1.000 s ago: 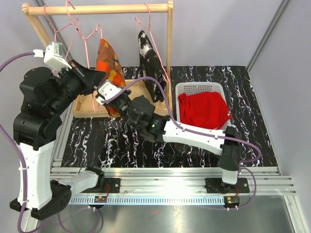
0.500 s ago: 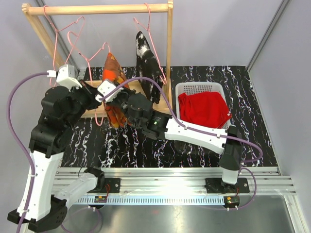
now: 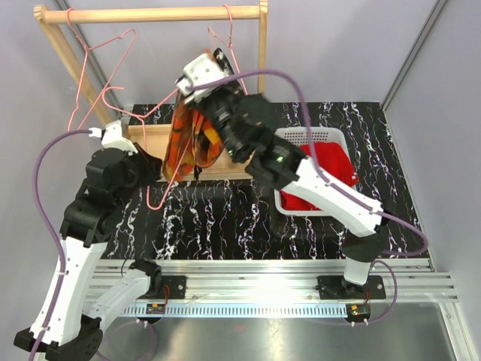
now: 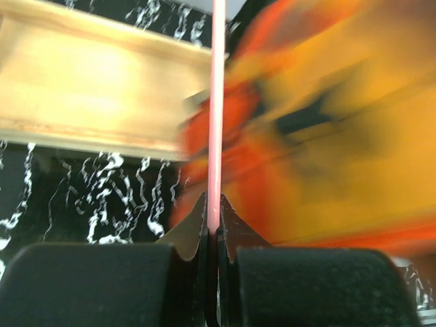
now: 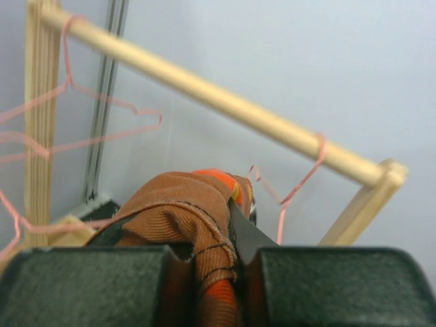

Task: Remove the trousers from the hanger

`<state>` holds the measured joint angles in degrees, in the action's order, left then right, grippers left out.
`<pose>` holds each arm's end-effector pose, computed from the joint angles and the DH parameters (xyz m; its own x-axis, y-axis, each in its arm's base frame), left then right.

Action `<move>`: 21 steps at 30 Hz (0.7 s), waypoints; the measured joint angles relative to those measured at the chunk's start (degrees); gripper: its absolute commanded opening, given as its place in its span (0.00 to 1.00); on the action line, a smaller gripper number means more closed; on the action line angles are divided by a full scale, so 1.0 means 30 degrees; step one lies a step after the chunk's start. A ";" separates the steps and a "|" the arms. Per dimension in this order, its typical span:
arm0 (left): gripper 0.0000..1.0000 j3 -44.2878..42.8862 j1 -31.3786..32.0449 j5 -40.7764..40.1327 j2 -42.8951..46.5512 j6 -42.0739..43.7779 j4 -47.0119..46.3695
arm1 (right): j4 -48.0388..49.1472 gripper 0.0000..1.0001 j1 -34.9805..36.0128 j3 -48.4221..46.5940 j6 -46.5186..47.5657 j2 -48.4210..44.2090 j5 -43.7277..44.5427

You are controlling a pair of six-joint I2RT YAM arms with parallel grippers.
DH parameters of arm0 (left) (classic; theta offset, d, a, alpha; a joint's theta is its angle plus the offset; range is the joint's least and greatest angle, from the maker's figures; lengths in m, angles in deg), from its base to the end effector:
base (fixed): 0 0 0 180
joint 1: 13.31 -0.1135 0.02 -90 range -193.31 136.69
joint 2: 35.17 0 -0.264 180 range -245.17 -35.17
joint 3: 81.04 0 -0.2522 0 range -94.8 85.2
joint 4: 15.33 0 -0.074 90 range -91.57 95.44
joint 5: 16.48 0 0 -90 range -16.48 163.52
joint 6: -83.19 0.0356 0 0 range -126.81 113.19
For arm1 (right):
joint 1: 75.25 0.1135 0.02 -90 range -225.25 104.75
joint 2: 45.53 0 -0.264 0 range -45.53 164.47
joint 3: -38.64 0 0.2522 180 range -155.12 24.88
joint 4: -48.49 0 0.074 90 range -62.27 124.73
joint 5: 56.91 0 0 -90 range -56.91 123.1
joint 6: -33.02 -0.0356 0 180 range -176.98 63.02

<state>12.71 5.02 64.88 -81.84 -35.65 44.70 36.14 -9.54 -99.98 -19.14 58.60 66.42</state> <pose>0.1303 -0.0375 0.4281 -0.3761 -0.3778 -0.8461 -0.0047 0.9139 -0.4060 0.1776 0.3460 0.5514 0.4612 -0.2241 -0.8585 -0.3410 0.8485 -0.4047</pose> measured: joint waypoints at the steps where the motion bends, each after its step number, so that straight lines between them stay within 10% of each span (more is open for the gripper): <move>1: 0.00 0.0364 0.0000 -0.0044 0.0073 0.0044 -0.0007 | -0.0568 0.00 0.0000 -0.0998 -0.0029 0.0036 -0.0007; 8: 0.00 0.2339 -0.0532 -0.0794 0.0117 0.0386 0.0080 | -0.3104 0.00 0.0000 -0.8189 -0.0306 0.0066 -0.0182; 21: 0.00 0.2455 -0.1443 -0.0794 0.0175 0.1676 0.0175 | -0.5085 0.00 -0.0007 -0.3526 0.1377 -0.5042 0.2907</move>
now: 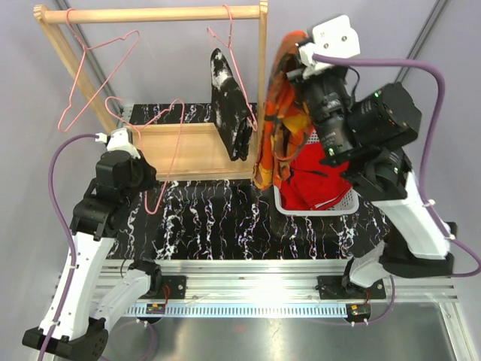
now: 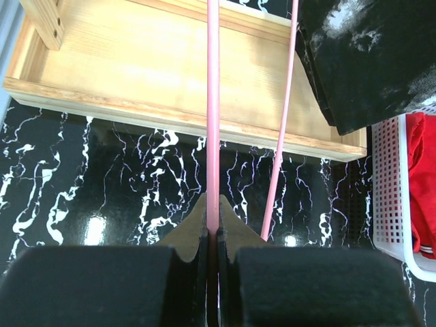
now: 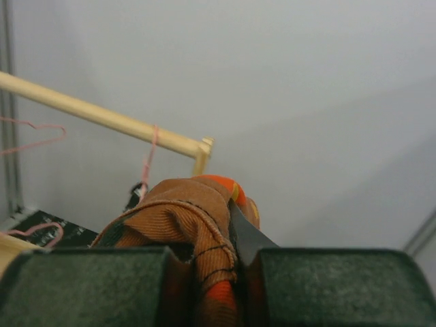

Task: Remove the trousers from the hanger

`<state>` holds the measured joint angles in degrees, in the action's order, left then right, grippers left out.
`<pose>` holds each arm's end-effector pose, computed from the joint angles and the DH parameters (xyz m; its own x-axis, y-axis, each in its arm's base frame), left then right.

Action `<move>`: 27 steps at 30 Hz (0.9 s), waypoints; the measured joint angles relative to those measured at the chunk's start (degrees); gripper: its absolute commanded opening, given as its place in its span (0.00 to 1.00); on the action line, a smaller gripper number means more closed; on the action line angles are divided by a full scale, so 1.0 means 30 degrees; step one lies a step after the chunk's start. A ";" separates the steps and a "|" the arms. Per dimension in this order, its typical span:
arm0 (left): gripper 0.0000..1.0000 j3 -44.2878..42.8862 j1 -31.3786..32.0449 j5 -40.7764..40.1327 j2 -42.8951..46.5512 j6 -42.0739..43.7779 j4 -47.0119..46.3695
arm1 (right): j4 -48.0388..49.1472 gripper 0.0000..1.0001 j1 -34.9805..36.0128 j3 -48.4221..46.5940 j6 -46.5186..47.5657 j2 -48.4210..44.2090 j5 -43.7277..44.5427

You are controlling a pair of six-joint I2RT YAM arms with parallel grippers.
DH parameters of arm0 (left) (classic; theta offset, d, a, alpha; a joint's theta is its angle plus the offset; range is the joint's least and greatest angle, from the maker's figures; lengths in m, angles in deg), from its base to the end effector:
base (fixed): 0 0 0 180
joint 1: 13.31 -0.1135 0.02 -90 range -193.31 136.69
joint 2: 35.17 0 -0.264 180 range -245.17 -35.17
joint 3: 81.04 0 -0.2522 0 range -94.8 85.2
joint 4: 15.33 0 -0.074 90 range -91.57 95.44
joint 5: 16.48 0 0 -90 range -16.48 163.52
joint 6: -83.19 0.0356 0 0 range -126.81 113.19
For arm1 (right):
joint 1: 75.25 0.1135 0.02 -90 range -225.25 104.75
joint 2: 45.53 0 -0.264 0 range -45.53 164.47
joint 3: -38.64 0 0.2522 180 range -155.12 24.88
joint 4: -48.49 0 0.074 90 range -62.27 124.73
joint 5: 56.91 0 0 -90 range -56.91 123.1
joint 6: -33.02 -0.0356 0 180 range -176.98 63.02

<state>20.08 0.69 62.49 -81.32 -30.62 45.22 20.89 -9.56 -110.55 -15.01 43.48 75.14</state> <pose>0.1429 -0.0286 0.3894 -0.4439 -0.2977 -0.8452 -0.1158 0.9543 -0.2754 0.1146 0.1957 0.6503 0.4620 -0.1835 -0.8677 -0.1821 0.9379 -0.2954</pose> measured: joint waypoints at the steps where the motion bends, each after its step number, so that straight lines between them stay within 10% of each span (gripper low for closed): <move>1: 0.00 -0.0015 -0.0036 0.0000 0.0000 0.0073 -0.0015 | -0.0007 0.00 0.0000 0.0940 0.0306 -0.0707 0.0481; 12: 0.00 -0.0138 -0.0168 0.0087 -0.0029 0.0525 -0.0044 | 0.6703 0.00 -0.0947 1.4105 0.6171 -0.8663 0.6237; 27: 0.00 -0.0138 -0.0175 0.1326 0.0255 0.0525 -0.0109 | 1.0826 0.00 -0.7686 2.5973 0.6390 -0.9901 0.8306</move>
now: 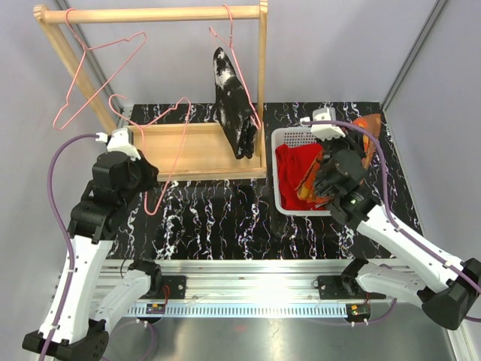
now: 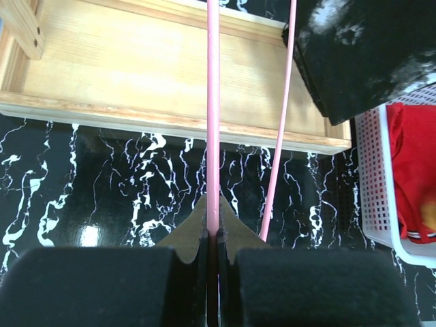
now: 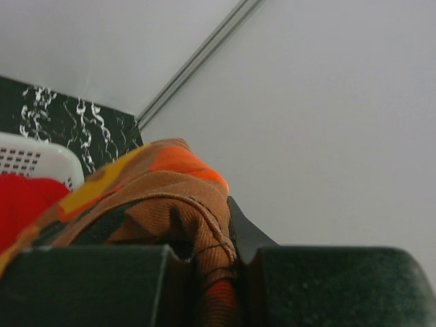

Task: Remove the trousers from the hanger

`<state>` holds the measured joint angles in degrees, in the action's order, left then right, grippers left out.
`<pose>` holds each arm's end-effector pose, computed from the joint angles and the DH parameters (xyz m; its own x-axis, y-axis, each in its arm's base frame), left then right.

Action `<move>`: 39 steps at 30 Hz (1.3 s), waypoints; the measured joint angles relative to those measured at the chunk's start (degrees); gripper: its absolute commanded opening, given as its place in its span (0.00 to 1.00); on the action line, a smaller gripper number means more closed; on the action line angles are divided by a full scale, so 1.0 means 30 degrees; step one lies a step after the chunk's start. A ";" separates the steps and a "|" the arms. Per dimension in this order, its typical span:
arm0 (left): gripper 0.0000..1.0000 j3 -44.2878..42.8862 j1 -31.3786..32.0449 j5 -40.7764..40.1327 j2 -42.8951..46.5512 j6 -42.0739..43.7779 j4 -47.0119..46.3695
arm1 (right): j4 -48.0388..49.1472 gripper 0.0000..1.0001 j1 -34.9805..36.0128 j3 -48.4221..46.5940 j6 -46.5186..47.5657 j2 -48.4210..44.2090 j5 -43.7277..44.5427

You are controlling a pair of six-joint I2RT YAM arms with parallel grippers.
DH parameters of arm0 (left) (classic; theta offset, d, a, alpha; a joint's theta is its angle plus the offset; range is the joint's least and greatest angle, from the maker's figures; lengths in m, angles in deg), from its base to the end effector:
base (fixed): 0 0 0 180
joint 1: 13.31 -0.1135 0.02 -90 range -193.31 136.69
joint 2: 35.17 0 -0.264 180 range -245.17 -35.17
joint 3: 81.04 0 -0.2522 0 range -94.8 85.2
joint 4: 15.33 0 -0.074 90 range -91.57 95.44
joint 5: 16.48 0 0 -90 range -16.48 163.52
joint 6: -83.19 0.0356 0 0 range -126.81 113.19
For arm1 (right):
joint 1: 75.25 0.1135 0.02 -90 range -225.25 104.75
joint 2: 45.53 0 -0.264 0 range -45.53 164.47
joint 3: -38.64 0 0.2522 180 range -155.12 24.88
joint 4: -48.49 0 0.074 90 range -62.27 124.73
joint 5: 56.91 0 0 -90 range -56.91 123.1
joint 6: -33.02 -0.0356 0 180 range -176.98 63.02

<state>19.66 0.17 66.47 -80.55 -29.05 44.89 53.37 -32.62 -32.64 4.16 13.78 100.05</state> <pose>0.1390 -0.0288 0.3937 -0.4459 -0.2794 -0.8504 -0.0480 0.9561 -0.2890 0.1812 0.1223 0.4183 -0.2324 -0.6798 -0.6956 0.3716 0.5988 -0.7095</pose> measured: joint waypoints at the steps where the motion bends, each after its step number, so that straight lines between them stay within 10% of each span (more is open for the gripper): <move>1: 0.00 0.0000 -0.0015 0.0087 0.0073 -0.0007 -0.0029 | 0.0175 0.00 -0.0036 0.0656 -0.0197 -0.0073 0.0036; 21: 0.00 0.0495 -0.0015 0.0772 0.0219 0.0051 -0.0954 | -1.4025 0.00 0.1486 -0.1362 -1.4630 0.2229 0.1843; 39: 0.00 0.0466 -0.0029 0.0772 0.0765 0.0918 -0.0772 | -0.8072 0.01 -0.1472 -0.0867 -1.0258 0.7045 -0.4867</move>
<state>21.06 0.08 68.79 -78.26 -26.30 42.58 29.15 -37.04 -35.24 -26.61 34.91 85.45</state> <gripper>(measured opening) 0.027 0.126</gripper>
